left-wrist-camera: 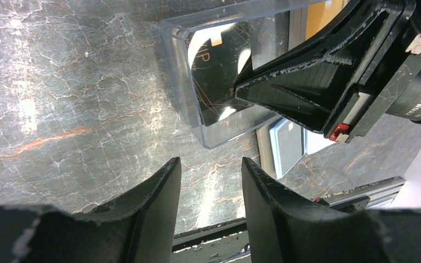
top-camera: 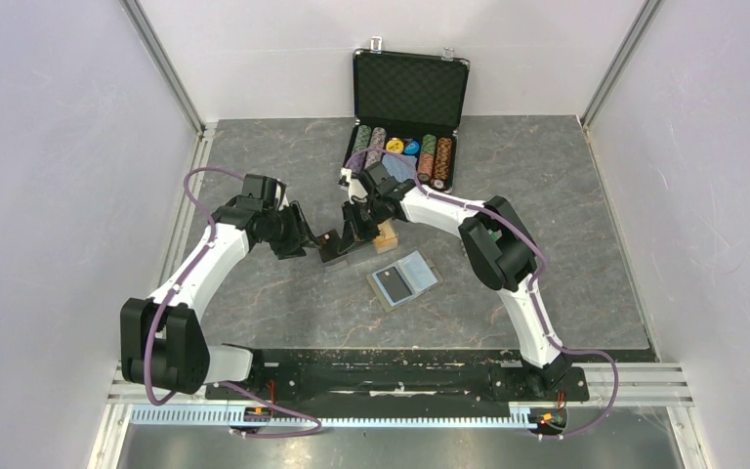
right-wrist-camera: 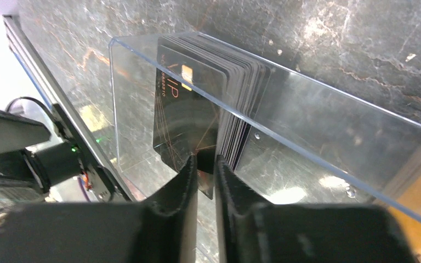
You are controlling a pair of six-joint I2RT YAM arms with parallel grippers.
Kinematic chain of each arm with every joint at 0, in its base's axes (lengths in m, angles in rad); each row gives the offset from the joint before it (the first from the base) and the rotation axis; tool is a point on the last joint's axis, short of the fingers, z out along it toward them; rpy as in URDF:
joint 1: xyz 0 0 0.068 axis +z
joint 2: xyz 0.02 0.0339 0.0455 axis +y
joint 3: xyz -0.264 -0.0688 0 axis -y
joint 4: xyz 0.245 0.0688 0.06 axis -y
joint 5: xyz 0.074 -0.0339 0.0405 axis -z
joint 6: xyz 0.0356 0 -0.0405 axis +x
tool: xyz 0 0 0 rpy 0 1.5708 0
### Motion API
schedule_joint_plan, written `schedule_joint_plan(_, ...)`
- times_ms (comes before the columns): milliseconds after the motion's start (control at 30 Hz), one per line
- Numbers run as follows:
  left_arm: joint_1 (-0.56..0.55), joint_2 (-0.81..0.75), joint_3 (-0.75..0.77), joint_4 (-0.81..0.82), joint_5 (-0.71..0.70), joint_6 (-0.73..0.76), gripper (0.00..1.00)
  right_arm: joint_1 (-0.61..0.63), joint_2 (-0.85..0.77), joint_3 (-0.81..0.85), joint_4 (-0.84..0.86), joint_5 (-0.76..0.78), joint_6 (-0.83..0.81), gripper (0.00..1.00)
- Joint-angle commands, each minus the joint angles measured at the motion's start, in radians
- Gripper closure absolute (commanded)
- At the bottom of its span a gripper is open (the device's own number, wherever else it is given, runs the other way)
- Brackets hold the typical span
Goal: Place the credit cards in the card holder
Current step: Pick up the credit card from the storage box.
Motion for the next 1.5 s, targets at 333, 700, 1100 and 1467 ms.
schedule_joint_plan(333, 0.0, -0.007, -0.014, 0.002, 0.002, 0.043, 0.5, 0.008, -0.02, 0.067, -0.106, 0.117, -0.07, 0.99)
schedule_joint_plan(700, 0.0, -0.002, 0.008, 0.031, 0.054, 0.011, 0.52, 0.0, -0.086, 0.074, -0.115, 0.082, -0.061, 1.0)
schedule_joint_plan(1100, 0.001, -0.038, -0.028, 0.243, 0.212, -0.095, 0.52, -0.063, -0.248, -0.079, 0.021, -0.035, 0.046, 1.0)
schedule_joint_plan(1467, 0.0, -0.046, -0.139, 0.634, 0.428, -0.293, 0.51, -0.17, -0.465, -0.323, 0.236, -0.219, 0.229, 1.0)
